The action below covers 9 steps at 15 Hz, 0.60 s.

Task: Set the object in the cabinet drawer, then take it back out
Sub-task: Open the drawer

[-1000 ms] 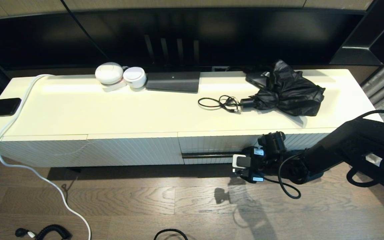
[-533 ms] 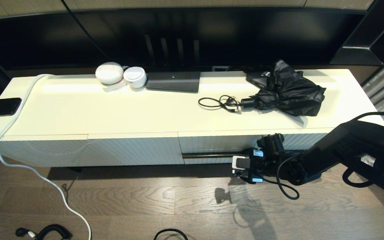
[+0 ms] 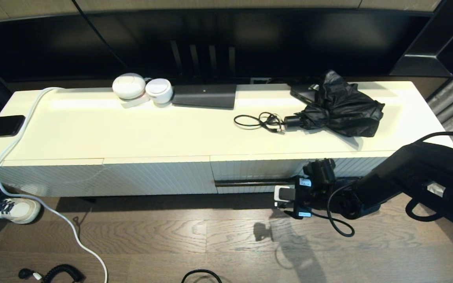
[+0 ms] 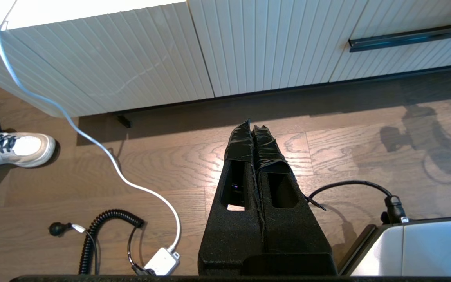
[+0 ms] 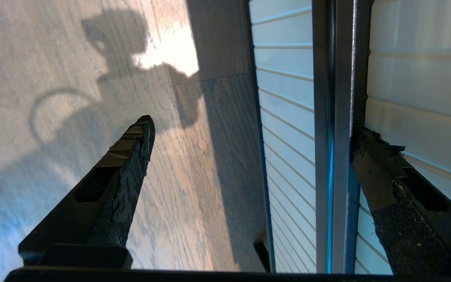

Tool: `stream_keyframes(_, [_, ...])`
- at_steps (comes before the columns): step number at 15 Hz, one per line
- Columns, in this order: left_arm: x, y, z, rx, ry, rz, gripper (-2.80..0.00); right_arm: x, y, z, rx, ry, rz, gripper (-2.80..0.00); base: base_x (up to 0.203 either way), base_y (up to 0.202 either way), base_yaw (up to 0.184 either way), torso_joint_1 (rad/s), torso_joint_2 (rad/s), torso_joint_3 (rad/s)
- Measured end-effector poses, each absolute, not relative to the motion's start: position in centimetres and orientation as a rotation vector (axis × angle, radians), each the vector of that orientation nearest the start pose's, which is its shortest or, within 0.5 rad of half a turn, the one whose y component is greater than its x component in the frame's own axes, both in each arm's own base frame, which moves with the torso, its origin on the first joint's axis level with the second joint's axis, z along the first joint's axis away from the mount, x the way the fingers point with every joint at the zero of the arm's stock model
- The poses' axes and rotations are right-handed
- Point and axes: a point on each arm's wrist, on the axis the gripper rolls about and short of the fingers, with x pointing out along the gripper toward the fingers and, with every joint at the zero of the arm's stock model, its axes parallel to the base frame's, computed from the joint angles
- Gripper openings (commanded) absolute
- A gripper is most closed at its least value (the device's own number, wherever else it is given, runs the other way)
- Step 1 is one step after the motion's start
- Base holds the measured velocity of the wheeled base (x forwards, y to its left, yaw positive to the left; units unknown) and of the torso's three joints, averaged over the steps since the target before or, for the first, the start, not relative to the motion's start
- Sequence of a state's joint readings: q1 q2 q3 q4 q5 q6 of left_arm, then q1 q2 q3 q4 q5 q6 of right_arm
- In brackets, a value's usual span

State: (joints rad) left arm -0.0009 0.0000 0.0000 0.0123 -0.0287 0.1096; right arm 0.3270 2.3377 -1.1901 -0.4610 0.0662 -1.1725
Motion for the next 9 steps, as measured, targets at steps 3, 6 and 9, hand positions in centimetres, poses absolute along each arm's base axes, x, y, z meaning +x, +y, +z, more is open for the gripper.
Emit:
stream_keyframes(3, [-2.3, -0.1, 7.4, 0.108, 0.011, -0.031, -2.8, 39.7, 13.8, 2.0, -1.201, 0.417, 0.759, 0.0, 0.0, 0.0, 0.0, 0.0, 0.0, 0.0])
stream_keyframes(6, [-2.3, -0.1, 7.4, 0.108, 0.011, -0.032, -2.8, 39.2, 13.7, 1.7, -1.201, 0.438, 0.773, 0.0, 0.0, 0.0, 0.0, 0.0, 0.0, 0.0])
stream_keyframes(9, [-2.3, -0.1, 7.4, 0.108, 0.011, -0.032, -2.8, 38.6, 13.5, 1.2, -1.201, 0.465, 0.793, 0.0, 0.0, 0.0, 0.0, 0.0, 0.0, 0.0])
